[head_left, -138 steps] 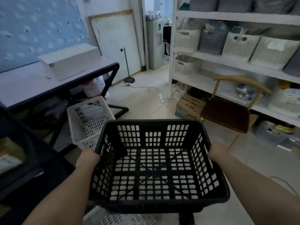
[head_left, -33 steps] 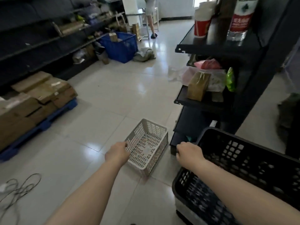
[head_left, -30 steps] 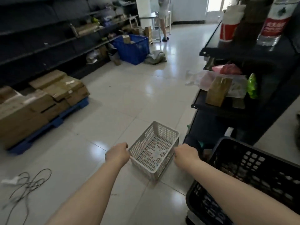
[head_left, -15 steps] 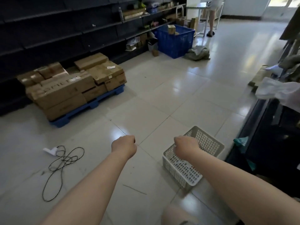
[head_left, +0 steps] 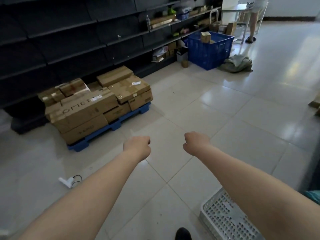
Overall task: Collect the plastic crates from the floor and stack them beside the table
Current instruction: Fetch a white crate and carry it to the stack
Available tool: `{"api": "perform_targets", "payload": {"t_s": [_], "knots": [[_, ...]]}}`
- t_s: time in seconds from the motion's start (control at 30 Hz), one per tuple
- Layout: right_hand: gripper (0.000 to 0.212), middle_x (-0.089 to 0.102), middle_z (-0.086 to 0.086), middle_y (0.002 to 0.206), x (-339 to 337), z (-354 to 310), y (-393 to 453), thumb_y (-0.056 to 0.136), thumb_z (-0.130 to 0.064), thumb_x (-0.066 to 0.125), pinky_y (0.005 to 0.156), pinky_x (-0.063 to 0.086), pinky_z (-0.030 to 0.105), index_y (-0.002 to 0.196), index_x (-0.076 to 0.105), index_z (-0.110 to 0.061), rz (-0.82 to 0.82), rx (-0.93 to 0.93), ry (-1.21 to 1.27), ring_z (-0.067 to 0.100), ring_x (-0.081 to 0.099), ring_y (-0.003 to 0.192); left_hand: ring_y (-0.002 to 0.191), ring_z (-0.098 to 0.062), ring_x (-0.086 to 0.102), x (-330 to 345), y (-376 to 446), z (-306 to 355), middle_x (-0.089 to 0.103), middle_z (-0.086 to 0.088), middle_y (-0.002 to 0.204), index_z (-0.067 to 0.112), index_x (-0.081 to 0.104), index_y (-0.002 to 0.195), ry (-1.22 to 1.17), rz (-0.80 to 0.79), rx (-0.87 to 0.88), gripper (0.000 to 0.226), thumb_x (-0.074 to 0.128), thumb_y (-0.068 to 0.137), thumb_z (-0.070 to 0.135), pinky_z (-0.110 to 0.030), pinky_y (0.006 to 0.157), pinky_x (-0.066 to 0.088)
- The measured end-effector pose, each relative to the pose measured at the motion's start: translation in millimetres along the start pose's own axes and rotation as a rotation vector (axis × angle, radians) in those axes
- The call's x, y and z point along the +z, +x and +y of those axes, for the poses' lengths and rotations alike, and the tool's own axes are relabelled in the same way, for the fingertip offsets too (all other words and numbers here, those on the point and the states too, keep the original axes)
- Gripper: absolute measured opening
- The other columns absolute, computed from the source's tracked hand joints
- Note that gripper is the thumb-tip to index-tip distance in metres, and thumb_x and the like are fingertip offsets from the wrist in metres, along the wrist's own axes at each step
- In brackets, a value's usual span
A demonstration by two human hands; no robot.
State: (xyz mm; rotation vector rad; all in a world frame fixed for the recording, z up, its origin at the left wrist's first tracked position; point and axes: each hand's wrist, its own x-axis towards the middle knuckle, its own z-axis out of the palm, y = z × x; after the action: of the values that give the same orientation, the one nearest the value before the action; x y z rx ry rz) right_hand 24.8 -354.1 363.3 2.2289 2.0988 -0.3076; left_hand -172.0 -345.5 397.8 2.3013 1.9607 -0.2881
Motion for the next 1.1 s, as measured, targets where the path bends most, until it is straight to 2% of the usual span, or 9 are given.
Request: {"api": "perform_targets", "payload": {"t_s": [0.27,0.37,0.47,0.57,0.67,0.8,0.93,1.03,1.1], "knots": [[0.007,0.062,0.009,0.113,-64.1,8.0,119.4,0.088,-0.016,0.046,0.067,0.036,0.029,0.090,0.052,-0.014,0.071,0.044,-0.010,0.029,0.060,0.097,0.105,-0.026,0.060,-63.5,134.7,-10.7,0.063,-0.004,0.117,0.019,0.059,0.116,0.049,0.087,0.089,0.029,0.040,0.093,0.021,-0.030,0.068,0.039],[0.020,0.062,0.009,0.114,-76.2,27.5,148.1,0.088,-0.017,0.047,0.068,0.036,0.029,0.102,0.059,-0.011,0.094,0.115,-0.004,0.029,0.061,0.104,0.099,-0.027,0.062,-77.0,187.6,3.9,0.066,-0.006,0.111,0.016,0.062,0.110,0.044,0.119,0.158,0.028,0.041,0.092,0.018,-0.030,0.069,0.043],[0.024,0.062,0.010,0.114,-82.3,51.6,175.8,0.087,-0.017,0.047,0.069,0.036,0.028,0.106,0.060,-0.010,0.107,0.211,0.018,0.030,0.060,0.105,0.103,-0.028,0.061,-87.0,241.5,30.4,0.064,-0.006,0.115,0.019,0.059,0.115,0.054,0.115,0.258,0.030,0.040,0.092,0.018,-0.032,0.077,0.048],[0.025,0.063,0.009,0.114,-84.7,78.0,202.1,0.089,-0.019,0.047,0.069,0.036,0.028,0.107,0.060,-0.011,0.122,0.327,0.030,0.029,0.060,0.105,0.108,-0.029,0.059,-91.9,299.9,61.9,0.062,-0.007,0.121,0.020,0.056,0.121,0.104,0.085,0.387,0.032,0.039,0.093,0.021,-0.031,0.075,0.044],[0.026,0.064,0.009,0.113,-84.7,108.2,221.0,0.089,-0.022,0.047,0.068,0.036,0.028,0.109,0.060,-0.011,0.133,0.488,0.059,0.029,0.061,0.104,0.110,-0.029,0.058,-102.5,357.0,104.7,0.061,-0.007,0.123,0.021,0.056,0.121,0.110,0.069,0.509,0.032,0.041,0.092,0.022,-0.033,0.085,0.046],[0.027,0.064,0.010,0.115,-83.0,147.2,223.5,0.089,-0.021,0.047,0.069,0.036,0.028,0.111,0.060,-0.012,0.154,0.754,0.141,0.030,0.061,0.105,0.106,-0.028,0.060,-123.3,404.3,179.9,0.061,-0.007,0.119,0.019,0.058,0.119,0.179,0.104,0.751,0.031,0.043,0.092,0.019,-0.033,0.082,0.048],[0.027,0.065,0.010,0.113,-70.4,174.7,195.5,0.089,-0.020,0.045,0.067,0.036,0.028,0.108,0.062,-0.011,0.175,1.067,0.254,0.030,0.060,0.095,0.113,-0.029,0.058,-131.1,412.0,259.0,0.059,-0.009,0.124,0.019,0.058,0.121,0.280,0.123,1.040,0.031,0.043,0.094,0.021,-0.031,0.087,0.044],[0.024,0.066,0.008,0.109,-51.0,177.6,159.7,0.089,-0.023,0.046,0.066,0.036,0.028,0.103,0.063,-0.013,0.190,1.316,0.354,0.028,0.061,0.094,0.112,-0.029,0.058,-118.9,397.4,313.3,0.059,-0.009,0.123,0.015,0.059,0.120,0.316,0.082,1.274,0.030,0.044,0.094,0.019,-0.029,0.079,0.040],[0.017,0.064,0.006,0.106,-36.2,174.8,132.7,0.090,-0.023,0.048,0.066,0.037,0.029,0.099,0.060,-0.016,0.189,1.457,0.418,0.027,0.058,0.090,0.102,-0.028,0.060,-101.9,379.3,345.3,0.061,-0.009,0.119,0.013,0.060,0.116,0.353,0.048,1.424,0.028,0.045,0.093,0.018,-0.029,0.072,0.040]]}}
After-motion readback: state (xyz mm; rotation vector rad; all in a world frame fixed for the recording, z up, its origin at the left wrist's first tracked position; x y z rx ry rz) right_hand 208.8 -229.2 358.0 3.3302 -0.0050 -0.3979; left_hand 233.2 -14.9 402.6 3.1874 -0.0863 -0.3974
